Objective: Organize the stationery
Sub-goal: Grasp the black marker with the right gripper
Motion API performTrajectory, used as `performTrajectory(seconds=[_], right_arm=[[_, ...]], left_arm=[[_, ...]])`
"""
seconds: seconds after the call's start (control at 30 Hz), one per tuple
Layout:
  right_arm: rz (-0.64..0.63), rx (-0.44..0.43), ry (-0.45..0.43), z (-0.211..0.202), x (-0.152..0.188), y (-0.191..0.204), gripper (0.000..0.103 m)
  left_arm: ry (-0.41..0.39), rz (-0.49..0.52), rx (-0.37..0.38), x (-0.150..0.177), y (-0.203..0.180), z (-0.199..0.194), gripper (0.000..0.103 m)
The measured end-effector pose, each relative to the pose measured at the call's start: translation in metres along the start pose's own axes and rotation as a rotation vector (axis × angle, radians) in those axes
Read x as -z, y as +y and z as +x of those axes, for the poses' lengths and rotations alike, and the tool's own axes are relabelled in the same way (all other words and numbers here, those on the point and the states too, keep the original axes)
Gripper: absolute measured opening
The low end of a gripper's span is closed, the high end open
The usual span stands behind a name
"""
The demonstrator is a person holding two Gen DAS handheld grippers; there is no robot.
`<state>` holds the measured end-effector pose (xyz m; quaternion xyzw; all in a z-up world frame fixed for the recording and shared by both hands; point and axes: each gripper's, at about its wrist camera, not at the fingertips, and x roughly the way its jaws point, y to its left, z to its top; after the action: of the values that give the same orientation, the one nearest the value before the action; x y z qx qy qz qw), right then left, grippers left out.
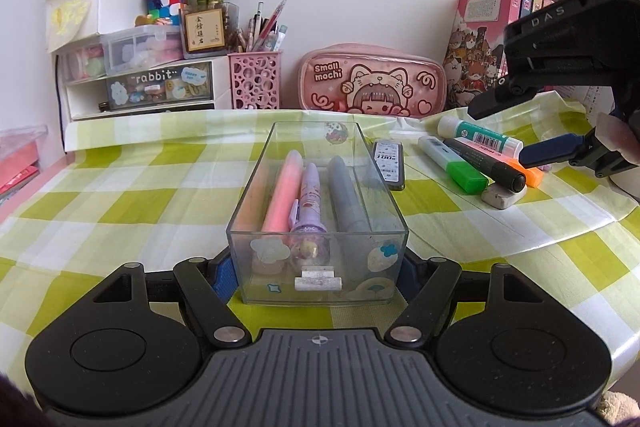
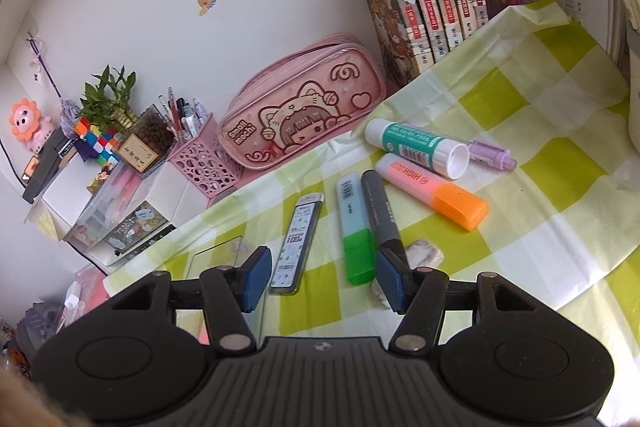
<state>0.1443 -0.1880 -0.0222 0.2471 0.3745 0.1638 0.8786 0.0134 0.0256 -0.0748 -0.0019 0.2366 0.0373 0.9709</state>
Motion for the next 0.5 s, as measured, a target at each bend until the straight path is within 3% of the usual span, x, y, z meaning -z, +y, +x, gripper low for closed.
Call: performTrajectory(seconds=[0.27,0.5], right_arm=[[-0.057,-0.014,-0.026,0.006,-0.001,0.002,0.079],[-0.152,0.083,-0.041,0.020,0.001,0.006,0.079]], left_arm=[[-0.001,-0.002,-0.002,0.000,0.001,0.000,0.073],[-0.001,-0.002,-0.002,0.000,0.001,0.000,0.073]])
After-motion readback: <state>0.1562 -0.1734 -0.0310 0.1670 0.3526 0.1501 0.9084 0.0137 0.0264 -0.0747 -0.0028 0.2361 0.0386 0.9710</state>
